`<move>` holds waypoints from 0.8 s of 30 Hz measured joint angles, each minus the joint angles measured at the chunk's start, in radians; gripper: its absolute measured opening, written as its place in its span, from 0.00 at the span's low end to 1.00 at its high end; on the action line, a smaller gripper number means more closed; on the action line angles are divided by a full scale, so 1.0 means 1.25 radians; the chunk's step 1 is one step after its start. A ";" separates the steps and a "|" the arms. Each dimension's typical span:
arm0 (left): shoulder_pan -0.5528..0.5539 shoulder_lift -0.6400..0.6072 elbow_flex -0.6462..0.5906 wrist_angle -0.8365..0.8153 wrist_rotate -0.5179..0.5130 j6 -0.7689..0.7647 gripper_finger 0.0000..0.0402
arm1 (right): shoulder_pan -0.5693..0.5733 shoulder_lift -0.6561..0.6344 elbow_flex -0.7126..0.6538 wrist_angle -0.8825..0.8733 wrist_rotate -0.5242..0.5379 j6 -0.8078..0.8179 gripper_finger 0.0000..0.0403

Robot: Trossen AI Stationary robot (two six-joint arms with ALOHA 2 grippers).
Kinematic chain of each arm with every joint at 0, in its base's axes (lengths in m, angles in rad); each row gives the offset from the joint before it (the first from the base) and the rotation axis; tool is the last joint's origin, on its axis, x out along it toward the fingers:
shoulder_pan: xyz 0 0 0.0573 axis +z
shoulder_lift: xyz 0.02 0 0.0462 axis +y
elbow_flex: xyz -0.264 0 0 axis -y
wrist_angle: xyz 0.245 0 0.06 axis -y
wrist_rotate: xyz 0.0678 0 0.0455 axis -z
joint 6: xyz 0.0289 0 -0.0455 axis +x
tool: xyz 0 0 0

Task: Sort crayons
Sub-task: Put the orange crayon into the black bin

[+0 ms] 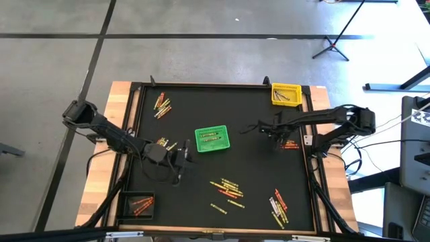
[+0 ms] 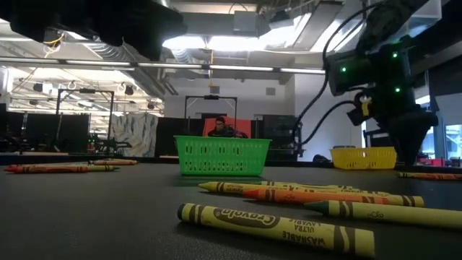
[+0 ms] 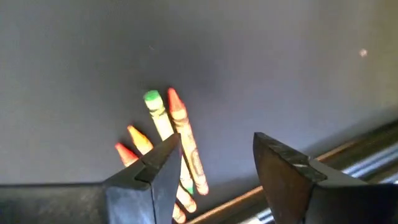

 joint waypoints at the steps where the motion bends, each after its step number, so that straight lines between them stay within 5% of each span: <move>1: 0.000 0.000 0.002 0.000 0.000 0.000 0.22 | 0.001 0.006 0.001 0.001 0.002 -0.002 0.49; 18: 0.001 0.000 0.005 0.003 -0.001 -0.002 0.22 | 0.001 0.127 0.002 0.014 0.015 -0.031 0.48; 24: 0.001 0.000 0.005 0.004 -0.001 -0.002 0.22 | 0.002 0.138 0.003 0.037 0.005 -0.090 0.35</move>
